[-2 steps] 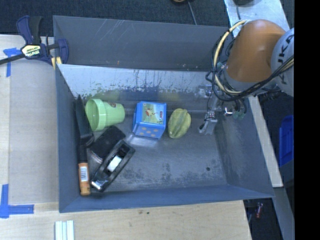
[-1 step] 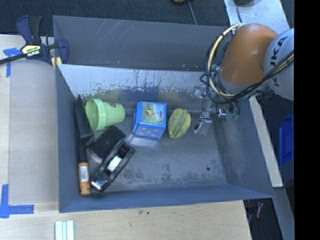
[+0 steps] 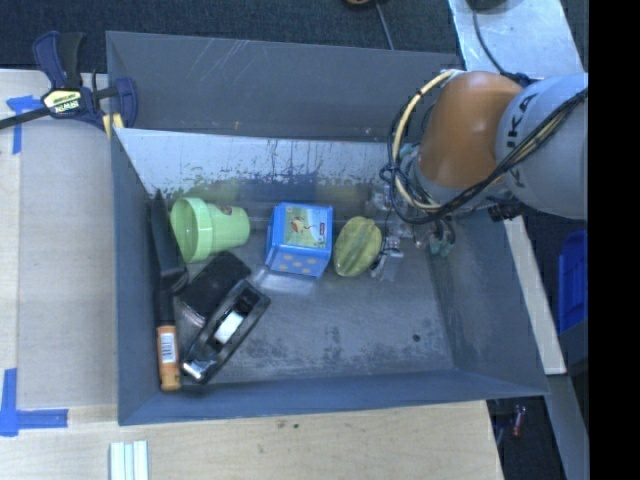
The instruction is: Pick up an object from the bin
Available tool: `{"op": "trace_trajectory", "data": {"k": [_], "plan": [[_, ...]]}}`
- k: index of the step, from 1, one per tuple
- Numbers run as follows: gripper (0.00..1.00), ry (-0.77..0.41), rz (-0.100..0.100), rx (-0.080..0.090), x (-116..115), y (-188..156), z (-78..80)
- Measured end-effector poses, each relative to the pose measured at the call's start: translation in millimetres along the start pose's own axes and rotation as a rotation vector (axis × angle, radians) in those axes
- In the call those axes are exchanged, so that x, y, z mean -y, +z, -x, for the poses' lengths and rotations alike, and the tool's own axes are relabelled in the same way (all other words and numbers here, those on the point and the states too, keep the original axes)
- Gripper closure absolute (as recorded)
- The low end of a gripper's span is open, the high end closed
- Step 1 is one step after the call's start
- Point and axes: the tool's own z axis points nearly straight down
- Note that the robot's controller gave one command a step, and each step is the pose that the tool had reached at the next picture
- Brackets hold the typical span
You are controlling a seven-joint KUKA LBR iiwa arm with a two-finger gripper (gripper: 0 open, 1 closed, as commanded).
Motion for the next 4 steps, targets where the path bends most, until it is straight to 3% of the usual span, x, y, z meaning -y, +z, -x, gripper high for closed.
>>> {"op": "trace_trajectory", "data": {"k": [1,4], "plan": [[1.00,0.035,0.000,0.013,8.7,20.8,2.6],[1.00,0.033,0.000,0.013,8.7,20.8,2.6]]}}
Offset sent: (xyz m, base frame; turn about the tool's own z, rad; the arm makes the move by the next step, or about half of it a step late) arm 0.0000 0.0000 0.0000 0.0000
